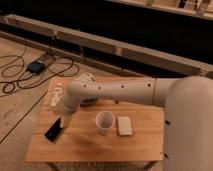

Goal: Drag the ceramic bowl in a circle

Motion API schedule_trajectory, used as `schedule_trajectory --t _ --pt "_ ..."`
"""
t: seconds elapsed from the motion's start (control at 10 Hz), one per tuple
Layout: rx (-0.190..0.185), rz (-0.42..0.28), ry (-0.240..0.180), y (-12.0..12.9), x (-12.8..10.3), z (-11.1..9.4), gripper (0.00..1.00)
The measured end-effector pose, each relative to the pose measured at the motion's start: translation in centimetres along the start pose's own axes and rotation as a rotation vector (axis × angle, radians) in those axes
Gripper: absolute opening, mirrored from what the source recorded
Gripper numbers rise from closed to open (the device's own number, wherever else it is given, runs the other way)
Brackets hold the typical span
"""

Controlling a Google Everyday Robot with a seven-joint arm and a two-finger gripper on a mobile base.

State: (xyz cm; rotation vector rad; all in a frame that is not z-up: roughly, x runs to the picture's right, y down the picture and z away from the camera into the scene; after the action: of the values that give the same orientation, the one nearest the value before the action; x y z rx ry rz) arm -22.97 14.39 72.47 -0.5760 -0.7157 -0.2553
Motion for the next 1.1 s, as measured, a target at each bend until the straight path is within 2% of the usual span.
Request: schedule_trajectory --t 0.3,0.7,1.1 --pt "-0.001 0.000 0.011 -0.2 0.6 -0.2 0.66" --pt "-0.023 -0.014 0.105 -1.9 8.3 -0.9 0.66" --pt "-0.024 -0.019 0.188 -4.2 16.3 -0.8 0.66"
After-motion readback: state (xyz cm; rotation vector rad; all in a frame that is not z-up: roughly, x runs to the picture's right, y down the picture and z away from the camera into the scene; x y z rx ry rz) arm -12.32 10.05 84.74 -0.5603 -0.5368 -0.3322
